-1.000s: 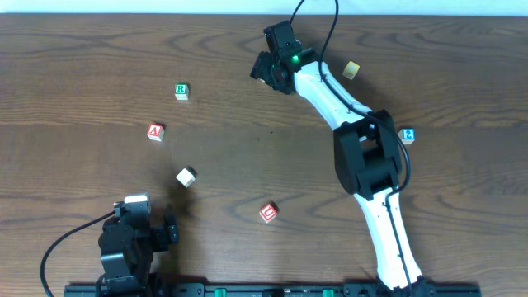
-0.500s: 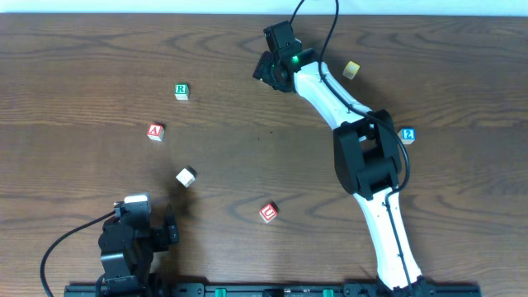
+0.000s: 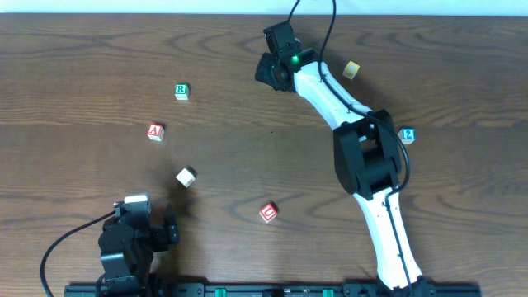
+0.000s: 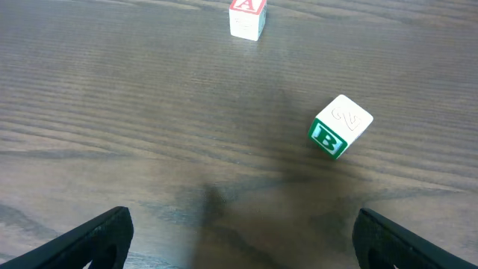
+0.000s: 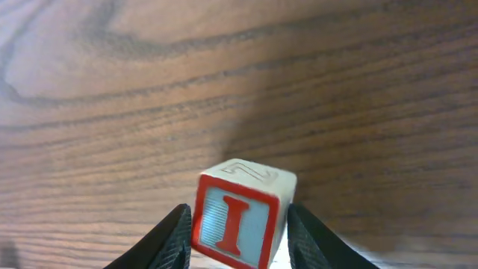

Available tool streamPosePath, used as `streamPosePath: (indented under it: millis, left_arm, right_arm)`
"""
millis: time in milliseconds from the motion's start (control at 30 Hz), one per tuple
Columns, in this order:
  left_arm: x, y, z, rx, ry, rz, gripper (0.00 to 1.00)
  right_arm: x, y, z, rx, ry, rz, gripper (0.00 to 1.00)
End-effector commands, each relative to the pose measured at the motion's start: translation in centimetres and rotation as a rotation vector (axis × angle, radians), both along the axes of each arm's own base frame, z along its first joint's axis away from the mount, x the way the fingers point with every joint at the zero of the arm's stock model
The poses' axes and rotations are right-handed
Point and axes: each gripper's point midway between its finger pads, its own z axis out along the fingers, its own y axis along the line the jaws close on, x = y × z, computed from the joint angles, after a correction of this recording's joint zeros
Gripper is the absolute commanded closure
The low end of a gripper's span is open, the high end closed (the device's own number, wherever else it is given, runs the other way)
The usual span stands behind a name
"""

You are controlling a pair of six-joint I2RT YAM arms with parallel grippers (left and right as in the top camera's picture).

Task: Spell out Ai2
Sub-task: 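Carry the I block to table center and lower it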

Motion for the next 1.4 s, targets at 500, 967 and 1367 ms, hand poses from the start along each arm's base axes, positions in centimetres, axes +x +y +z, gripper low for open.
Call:
streamPosePath:
  millis: [500, 967, 1367]
  left_arm:
    - [-0.2, 0.1, -0.8, 0.011, 0.022, -0.001, 0.05]
    - [-0.2, 0.1, -0.8, 0.011, 0.022, -0.001, 0.05]
    - [-0.2, 0.1, -0.8, 0.011, 0.022, -0.001, 0.05]
  right_arm:
    - [-1.2, -0.2, -1.5, -0.112, 0.016, 0.145, 0.75]
    - [-10.3, -2.8, 2.7, -0.326, 0.268, 0.218, 0.98]
    - [-19.3, 3.5, 13.4, -0.408, 0.113, 0.419, 0.99]
